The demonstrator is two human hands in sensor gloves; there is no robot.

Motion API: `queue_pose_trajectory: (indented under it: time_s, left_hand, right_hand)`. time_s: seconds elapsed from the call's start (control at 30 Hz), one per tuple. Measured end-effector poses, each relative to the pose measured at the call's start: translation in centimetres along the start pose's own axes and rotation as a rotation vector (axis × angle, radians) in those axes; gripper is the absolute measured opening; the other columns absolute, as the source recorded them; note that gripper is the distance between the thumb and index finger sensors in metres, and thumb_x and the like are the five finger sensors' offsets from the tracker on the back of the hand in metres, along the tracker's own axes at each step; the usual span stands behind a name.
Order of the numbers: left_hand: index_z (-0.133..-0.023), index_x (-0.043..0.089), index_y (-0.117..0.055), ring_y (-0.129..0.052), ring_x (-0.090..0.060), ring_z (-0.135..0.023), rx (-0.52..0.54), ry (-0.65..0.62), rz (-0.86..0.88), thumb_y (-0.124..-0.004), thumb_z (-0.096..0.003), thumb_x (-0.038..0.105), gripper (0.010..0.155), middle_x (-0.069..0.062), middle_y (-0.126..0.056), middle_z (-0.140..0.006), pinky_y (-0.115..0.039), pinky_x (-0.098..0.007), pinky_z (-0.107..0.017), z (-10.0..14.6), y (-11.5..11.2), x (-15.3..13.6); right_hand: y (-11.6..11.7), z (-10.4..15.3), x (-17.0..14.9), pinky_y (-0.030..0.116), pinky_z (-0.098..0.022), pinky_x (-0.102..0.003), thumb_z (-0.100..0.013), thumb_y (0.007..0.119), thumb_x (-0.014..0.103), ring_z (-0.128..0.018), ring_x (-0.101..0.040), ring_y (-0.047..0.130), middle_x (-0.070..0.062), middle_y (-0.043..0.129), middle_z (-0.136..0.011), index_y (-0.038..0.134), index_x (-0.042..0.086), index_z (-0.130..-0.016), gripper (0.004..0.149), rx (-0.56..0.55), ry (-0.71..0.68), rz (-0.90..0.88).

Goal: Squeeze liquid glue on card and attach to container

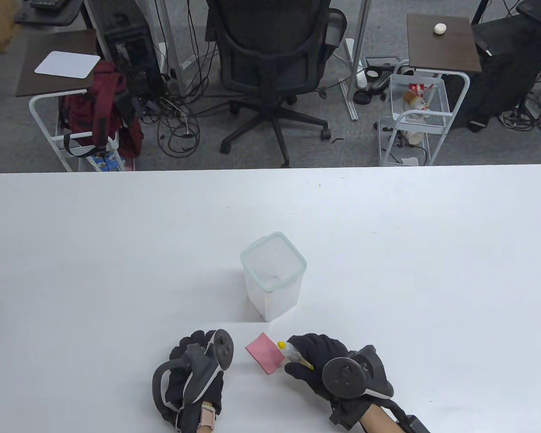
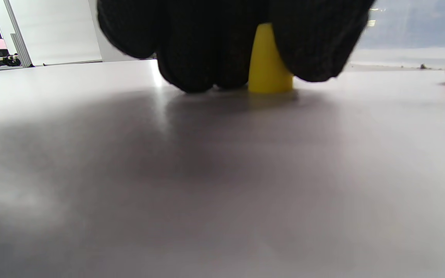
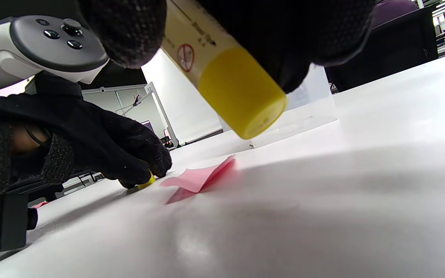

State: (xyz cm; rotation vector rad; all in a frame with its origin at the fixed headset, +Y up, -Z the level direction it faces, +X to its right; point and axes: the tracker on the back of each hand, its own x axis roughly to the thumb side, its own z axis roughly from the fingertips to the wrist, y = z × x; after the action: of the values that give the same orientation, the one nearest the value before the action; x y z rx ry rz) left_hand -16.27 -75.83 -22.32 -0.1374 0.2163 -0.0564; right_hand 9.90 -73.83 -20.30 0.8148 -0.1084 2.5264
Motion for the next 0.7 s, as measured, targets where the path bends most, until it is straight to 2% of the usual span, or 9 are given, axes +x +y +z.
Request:
queue_pose_trajectory:
  time_s: [0.17, 0.3, 0.43, 0.57, 0.7]
  left_hand:
    - [-0.1, 0.036, -0.07, -0.087, -0.025, -0.088, 0.027, -0.011, 0.052, -0.083, -0.0399, 0.049, 0.063, 0.001, -0.081, -0.099, -0.07, -0.046, -0.07, 0.4, 0.6, -0.2]
    - [-0.102, 0.034, -0.067, -0.084, -0.027, -0.091, 0.126, -0.033, 0.09, -0.081, -0.0404, 0.051, 0.066, 0.0, -0.077, -0.103, -0.068, -0.047, -0.071, 1.2, 1.9, 0.0]
    - [-0.102, 0.034, -0.067, -0.084, -0.027, -0.091, 0.183, -0.115, 0.106, -0.079, -0.0405, 0.052, 0.065, -0.001, -0.077, -0.103, -0.068, -0.047, -0.071, 2.2, 2.8, 1.0]
    - [-0.102, 0.034, -0.067, -0.081, -0.028, -0.095, 0.182, -0.263, 0.108, -0.079, -0.0403, 0.053, 0.066, -0.001, -0.075, -0.105, -0.067, -0.047, -0.072, 3.1, 2.9, 2.9]
    - [-0.104, 0.037, -0.064, -0.075, -0.027, -0.102, 0.103, -0.375, 0.022, -0.079, -0.0397, 0.055, 0.068, 0.001, -0.07, -0.11, -0.064, -0.049, -0.075, 3.4, 2.4, 5.2]
  right_hand:
    - [0.0, 0.0, -0.1, 0.077, -0.055, -0.047, -0.056, 0.071, 0.047, -0.07, -0.034, 0.089, -0.013, 0.078, -0.09, 0.064, 0.013, -0.097, 0.055, -0.002, 0.004, -0.003]
    - [-0.1, 0.1, -0.3, 0.077, -0.055, -0.047, -0.056, 0.071, 0.047, -0.07, -0.034, 0.089, -0.013, 0.078, -0.09, 0.064, 0.013, -0.097, 0.054, -0.006, 0.011, -0.005]
    - [-0.2, 0.1, -0.7, 0.077, -0.055, -0.047, -0.056, 0.072, 0.047, -0.07, -0.034, 0.089, -0.013, 0.078, -0.09, 0.064, 0.013, -0.097, 0.054, -0.008, 0.026, -0.01]
    - [-0.4, 0.2, -1.1, 0.077, -0.055, -0.047, -0.056, 0.071, 0.047, -0.071, -0.034, 0.089, -0.013, 0.078, -0.09, 0.064, 0.012, -0.097, 0.055, -0.014, 0.04, -0.013]
    - [-0.5, 0.2, -1.5, 0.077, -0.055, -0.047, -0.056, 0.071, 0.047, -0.071, -0.034, 0.089, -0.013, 0.078, -0.09, 0.064, 0.013, -0.097, 0.055, -0.015, 0.053, -0.011]
